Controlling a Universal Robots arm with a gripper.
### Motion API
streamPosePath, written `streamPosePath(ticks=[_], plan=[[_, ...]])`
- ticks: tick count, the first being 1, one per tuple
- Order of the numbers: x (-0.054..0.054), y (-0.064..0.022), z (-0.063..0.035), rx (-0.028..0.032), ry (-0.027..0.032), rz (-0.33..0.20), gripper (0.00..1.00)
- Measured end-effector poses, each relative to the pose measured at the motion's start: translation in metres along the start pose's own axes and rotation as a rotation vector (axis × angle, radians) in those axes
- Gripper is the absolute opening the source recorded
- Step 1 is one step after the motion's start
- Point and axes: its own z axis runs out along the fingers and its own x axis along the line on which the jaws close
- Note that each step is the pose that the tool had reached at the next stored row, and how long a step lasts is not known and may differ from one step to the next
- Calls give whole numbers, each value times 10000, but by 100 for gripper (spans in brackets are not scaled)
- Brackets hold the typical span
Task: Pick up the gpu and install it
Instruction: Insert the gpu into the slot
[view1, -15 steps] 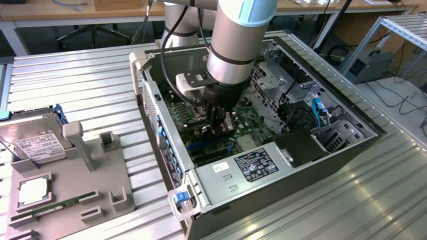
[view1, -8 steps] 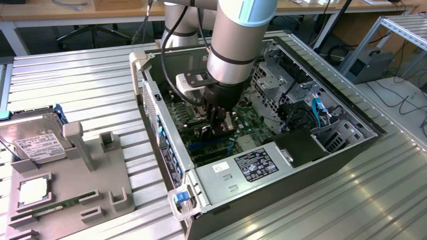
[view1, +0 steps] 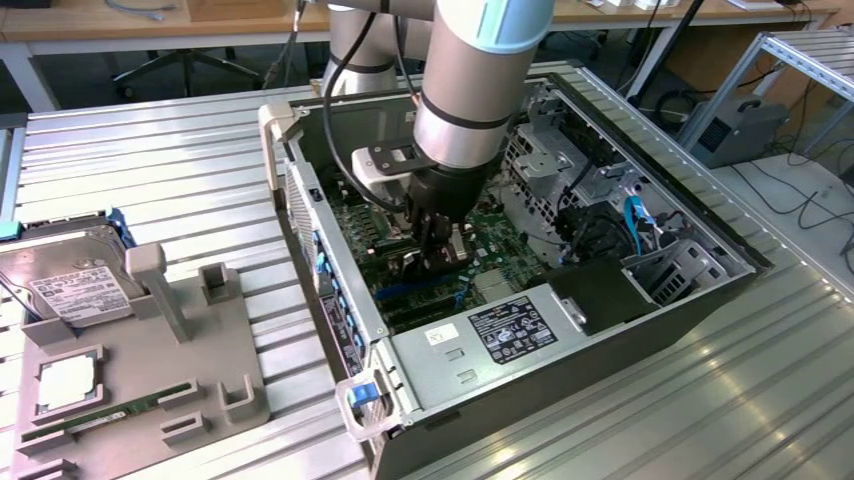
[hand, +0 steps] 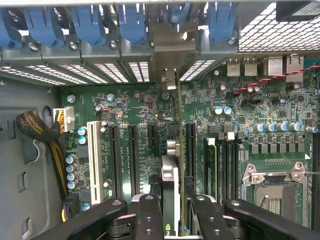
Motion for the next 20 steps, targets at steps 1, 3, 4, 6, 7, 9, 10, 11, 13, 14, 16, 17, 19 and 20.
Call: streamPosePath(ticks=[1,3,4,6,7,9,10,11,13,14,16,17,19,20], plan=[[0,0,3,0,-2,0,27],[0,0,7,0,-2,0,27],[0,0,12,0,-1,-1,27],[0,0,18,0,-2,0,27],[1,0,19,-2,-76,-1,27],[1,0,19,-2,-89,-1,27],[1,0,26,-1,-91,-2,27],[1,0,30,-2,-91,-2,27],[1,0,38,-3,-89,-2,27],[1,0,41,-3,-87,-2,27],[1,0,44,-4,-87,-2,27],[1,0,46,-3,-88,-2,27],[1,0,46,-3,-89,-2,27],[1,0,46,-2,-90,-2,27]])
